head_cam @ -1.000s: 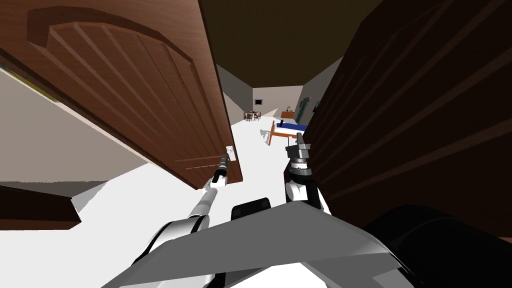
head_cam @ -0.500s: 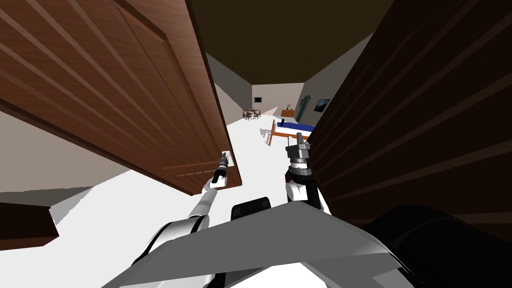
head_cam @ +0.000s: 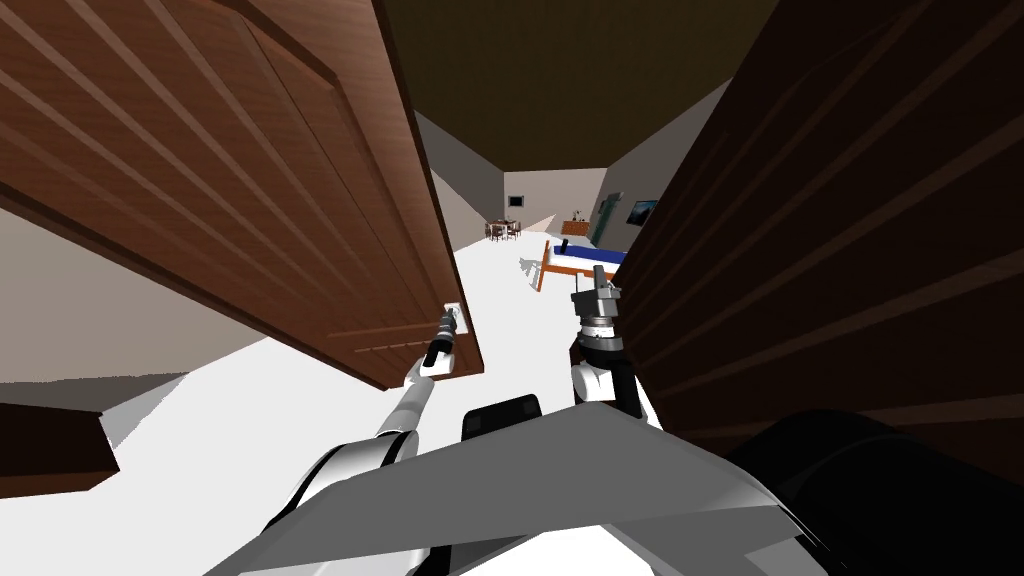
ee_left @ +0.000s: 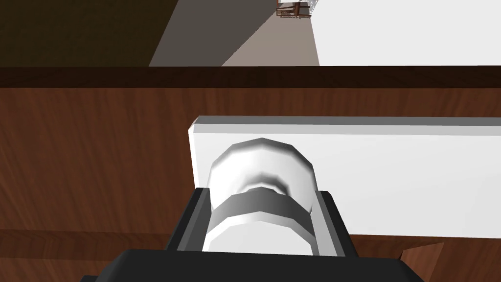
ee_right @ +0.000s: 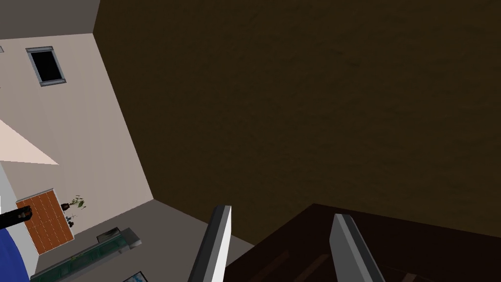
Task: Push the door open
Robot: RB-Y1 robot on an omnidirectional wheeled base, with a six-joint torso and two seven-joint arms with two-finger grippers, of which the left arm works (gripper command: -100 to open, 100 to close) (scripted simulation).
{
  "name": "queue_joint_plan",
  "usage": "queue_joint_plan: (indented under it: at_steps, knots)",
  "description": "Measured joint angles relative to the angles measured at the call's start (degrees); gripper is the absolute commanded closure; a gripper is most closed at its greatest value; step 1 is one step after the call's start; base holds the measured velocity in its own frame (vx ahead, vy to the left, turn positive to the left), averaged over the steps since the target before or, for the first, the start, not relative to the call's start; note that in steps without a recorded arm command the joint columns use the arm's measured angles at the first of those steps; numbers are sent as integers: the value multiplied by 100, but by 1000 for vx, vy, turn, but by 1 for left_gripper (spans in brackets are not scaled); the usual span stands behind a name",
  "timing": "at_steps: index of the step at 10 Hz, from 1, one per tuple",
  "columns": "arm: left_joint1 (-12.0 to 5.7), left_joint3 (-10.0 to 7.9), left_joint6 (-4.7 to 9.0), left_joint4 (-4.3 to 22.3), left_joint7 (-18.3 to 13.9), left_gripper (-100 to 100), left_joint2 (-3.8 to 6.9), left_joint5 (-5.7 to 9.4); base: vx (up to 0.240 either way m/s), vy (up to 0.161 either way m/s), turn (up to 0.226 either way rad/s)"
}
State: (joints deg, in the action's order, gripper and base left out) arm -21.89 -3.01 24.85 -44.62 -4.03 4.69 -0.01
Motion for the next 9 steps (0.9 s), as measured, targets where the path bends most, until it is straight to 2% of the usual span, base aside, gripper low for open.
queue_joint_plan:
  at_steps: [2,4,6,7,9]
  knots:
    - [33,-32,-6,13,25,100,-19,5,107,-57,44]
    - [113,-87,-72,-70,41,100,1,23,161,-64,44]
    - [48,-173,-41,27,63,100,22,50,189,-71,33]
    - [-54,-245,50,199,92,100,37,69,133,-49,9]
    - [-28,-292,77,160,69,100,110,90,190,-90,69]
